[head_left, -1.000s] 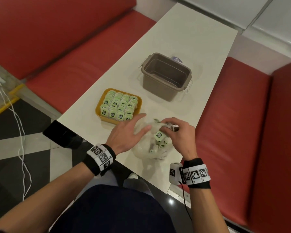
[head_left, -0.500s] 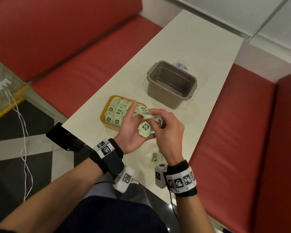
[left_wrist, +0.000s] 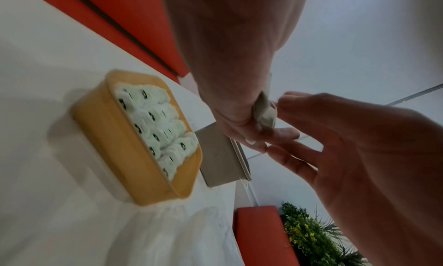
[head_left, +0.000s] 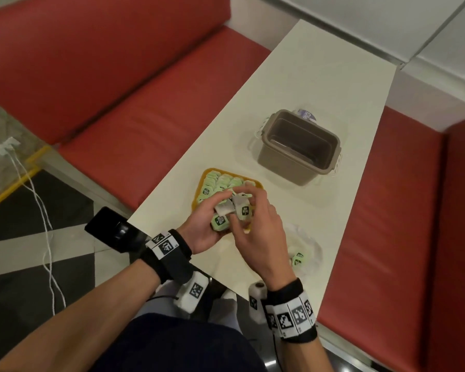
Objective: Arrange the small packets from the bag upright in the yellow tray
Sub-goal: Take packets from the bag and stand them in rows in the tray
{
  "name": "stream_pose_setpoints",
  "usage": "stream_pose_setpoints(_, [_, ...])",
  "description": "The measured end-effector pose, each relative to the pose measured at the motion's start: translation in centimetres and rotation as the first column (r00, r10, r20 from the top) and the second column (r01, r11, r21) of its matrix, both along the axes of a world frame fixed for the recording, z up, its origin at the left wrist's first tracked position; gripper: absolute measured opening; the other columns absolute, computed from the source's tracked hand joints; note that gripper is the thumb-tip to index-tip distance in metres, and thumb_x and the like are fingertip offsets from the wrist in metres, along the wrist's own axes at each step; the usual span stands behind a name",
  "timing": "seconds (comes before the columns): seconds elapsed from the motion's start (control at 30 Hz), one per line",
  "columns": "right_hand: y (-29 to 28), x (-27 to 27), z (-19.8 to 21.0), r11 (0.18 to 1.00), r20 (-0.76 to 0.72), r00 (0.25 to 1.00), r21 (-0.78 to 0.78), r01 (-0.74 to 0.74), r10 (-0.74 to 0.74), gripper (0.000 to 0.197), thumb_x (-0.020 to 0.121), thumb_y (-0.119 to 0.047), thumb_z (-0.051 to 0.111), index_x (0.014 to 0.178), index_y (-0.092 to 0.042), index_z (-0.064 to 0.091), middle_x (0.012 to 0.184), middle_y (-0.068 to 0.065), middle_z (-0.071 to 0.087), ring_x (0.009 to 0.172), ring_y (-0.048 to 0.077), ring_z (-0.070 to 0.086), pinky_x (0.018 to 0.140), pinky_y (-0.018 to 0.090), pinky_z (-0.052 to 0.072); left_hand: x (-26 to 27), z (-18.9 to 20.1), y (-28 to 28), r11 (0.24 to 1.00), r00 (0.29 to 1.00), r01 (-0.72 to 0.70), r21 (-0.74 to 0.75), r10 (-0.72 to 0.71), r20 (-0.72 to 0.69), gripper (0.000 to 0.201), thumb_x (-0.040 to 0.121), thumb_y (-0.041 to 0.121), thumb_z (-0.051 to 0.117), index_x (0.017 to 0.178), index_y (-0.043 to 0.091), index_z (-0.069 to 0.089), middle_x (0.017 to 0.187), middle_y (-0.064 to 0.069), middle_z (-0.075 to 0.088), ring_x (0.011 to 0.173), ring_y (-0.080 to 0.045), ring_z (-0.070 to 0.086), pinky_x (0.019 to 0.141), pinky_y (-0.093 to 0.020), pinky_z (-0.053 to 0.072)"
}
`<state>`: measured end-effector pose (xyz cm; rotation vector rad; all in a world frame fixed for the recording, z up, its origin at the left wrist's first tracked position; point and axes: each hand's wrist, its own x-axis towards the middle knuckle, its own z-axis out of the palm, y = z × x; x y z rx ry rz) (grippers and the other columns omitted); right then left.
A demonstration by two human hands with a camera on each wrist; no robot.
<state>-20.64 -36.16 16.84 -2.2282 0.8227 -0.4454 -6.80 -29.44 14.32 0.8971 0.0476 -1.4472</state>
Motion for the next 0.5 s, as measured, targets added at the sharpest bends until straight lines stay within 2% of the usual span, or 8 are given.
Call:
stream_pose_setpoints(0.07, [0.7,1.2,0.7,0.997,0.033,0.997,-0.014,0.071,-0.071,0.047,0.099,-0.027,0.071,0.139,-0.038,0.051,0.132,-0.019,0.061,0.112,0.009,0.062,0.095,0.039,0.054,1.7,0.3,0.9,0.999,0.999,0.033,-0.03,-0.032,0.036,0.04,0.112,0.029,0.047,0.146,0.016,0.064,0.141,-0.013,0.07,0.118,-0.026,0.072,0.09,-0.036,0.058])
stream_pose_setpoints(0.13, [0.9,2.2,1.3,0.988,0.067,0.987,-0.028,0.15,-0.148,0.034,0.101,-0.029,0.071,0.132,-0.034,0.056,0.125,-0.017,0.064,0.11,0.009,0.063,0.093,0.037,0.054,3.4,0.4,1.8,0.998,0.998,0.049,-0.036,-0.047,0.048,0.041,0.112,0.026,0.05,0.151,0.014,0.058,0.145,-0.017,0.067,0.127,-0.032,0.069,0.091,-0.037,0.062])
stream_pose_setpoints(0.2, [1.0,3.1,1.7,0.986,0.123,0.978,0.017,0.168,-0.168,0.022,0.104,-0.027,0.071,0.124,-0.032,0.061,0.119,-0.019,0.068,0.105,0.004,0.066,0.088,0.032,0.056,4.7,0.3,2.5,0.997,0.991,0.072,-0.015,-0.07,0.111,0.039,0.111,0.025,0.055,0.149,0.015,0.06,0.141,-0.013,0.069,0.121,-0.028,0.07,0.085,-0.035,0.063])
stream_pose_setpoints(0.27, [0.7,4.0,2.1,0.984,0.15,0.977,0.113,0.136,-0.152,0.017,0.105,-0.022,0.07,0.119,-0.031,0.066,0.115,-0.02,0.072,0.102,0.004,0.07,0.083,0.023,0.055,5.7,0.4,3.1,0.993,0.974,0.116,0.013,-0.116,0.193,0.037,0.11,0.026,0.06,0.145,0.014,0.063,0.129,-0.011,0.071,0.106,-0.023,0.071,0.073,-0.031,0.06])
stream_pose_setpoints(0.33, [0.2,4.8,2.6,0.987,0.136,0.988,0.15,0.056,-0.077,0.013,0.106,-0.022,0.069,0.118,-0.029,0.069,0.114,-0.02,0.074,0.1,0.005,0.071,0.079,0.018,0.053,6.3,0.5,3.6,0.983,0.951,0.184,0.019,-0.183,0.25,0.035,0.107,0.026,0.066,0.138,0.01,0.066,0.12,-0.013,0.071,0.096,-0.022,0.07,0.065,-0.028,0.054])
stream_pose_setpoints(0.4, [-0.5,5.6,2.9,0.991,0.088,0.994,0.119,-0.069,0.058,0.015,0.105,-0.024,0.071,0.118,-0.03,0.073,0.112,-0.019,0.074,0.098,0.006,0.069,0.079,0.018,0.051,6.7,0.6,4.1,0.958,0.909,0.288,-0.002,-0.273,0.315,0.026,0.106,0.024,0.067,0.128,0.012,0.067,0.109,-0.012,0.071,0.089,-0.022,0.068,0.059,-0.026,0.047])
stream_pose_setpoints(0.5, [-1.9,6.9,2.8,0.953,-0.059,0.952,0.052,-0.297,0.3,0.019,0.101,-0.033,0.074,0.12,-0.037,0.075,0.107,-0.017,0.071,0.094,0.003,0.065,0.084,0.019,0.05,7.0,0.2,4.2,0.891,0.796,0.455,0.016,-0.414,0.441,0.013,0.108,0.014,0.062,0.118,0.008,0.066,0.1,-0.014,0.072,0.086,-0.025,0.065,0.056,-0.025,0.042])
